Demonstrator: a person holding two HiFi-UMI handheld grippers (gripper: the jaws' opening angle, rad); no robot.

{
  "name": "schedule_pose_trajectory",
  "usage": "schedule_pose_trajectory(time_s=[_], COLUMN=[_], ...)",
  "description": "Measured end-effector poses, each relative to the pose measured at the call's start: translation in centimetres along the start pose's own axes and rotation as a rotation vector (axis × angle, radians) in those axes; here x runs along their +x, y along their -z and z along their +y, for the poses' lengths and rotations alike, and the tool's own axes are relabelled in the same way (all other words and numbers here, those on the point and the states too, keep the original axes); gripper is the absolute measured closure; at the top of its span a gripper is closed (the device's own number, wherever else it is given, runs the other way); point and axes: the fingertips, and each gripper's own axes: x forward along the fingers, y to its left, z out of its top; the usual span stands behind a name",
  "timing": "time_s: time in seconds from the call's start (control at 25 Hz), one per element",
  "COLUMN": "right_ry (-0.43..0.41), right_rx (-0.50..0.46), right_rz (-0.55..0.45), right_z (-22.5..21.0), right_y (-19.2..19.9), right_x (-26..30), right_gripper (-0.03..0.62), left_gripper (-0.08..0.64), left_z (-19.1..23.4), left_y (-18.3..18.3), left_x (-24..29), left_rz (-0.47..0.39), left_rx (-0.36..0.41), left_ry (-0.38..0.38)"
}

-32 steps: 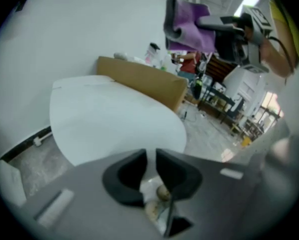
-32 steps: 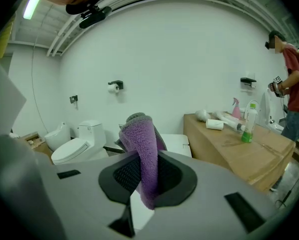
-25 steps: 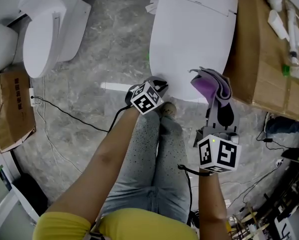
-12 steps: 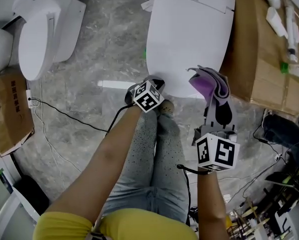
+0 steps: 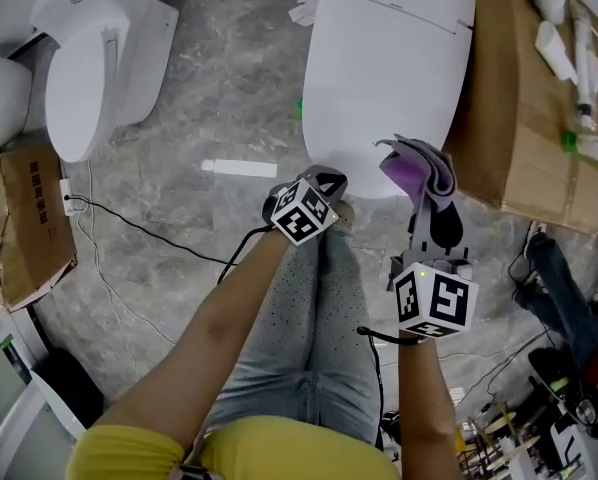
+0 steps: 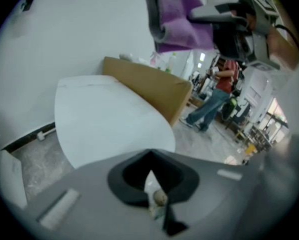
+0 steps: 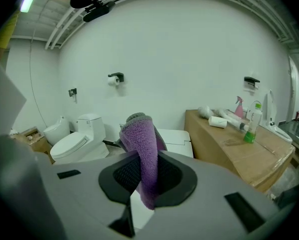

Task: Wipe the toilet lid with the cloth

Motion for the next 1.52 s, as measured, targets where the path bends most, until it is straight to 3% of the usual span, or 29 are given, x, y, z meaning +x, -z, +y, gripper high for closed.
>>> schedule_pose_trajectory(time_s=[0.32, 0.68, 1.04, 1.16, 1.52], right_ry=[-0.022, -0.056, -0.13, -0.162, -0.348], right_rx=[-0.009, 0.001, -0.001, -0.002, -0.007], right_rz=[0.001, -0.017, -0.001, 0.004, 0.094], right_z=[1.1, 0.5, -1.6, -1.9, 1.2], right_y=[-1.0, -1.5, -2.6, -3.4, -3.8], right_x=[1.0, 4.0, 8.8, 11.4, 21.7], right_gripper=[0.552, 0.552, 0.552, 0.552, 0.552], left_gripper=[0.565, 0.563, 0.565, 0.565, 0.565], left_z=[-1.7, -0.1, 2.0, 2.7, 7.1], left_y=[-6.6, -12.4, -17.6, -18.9, -21.7], left_x=[-6.6, -9.7, -9.7, -10.1, -11.6], left_rz=[-0.178, -0.296, -0.379, -0.379, -0.397], left_rx=[0.034, 0.048, -0.03, -0.023, -0.035], left_ry=[-0.031, -0.099, -0.156, -0.181, -0.261])
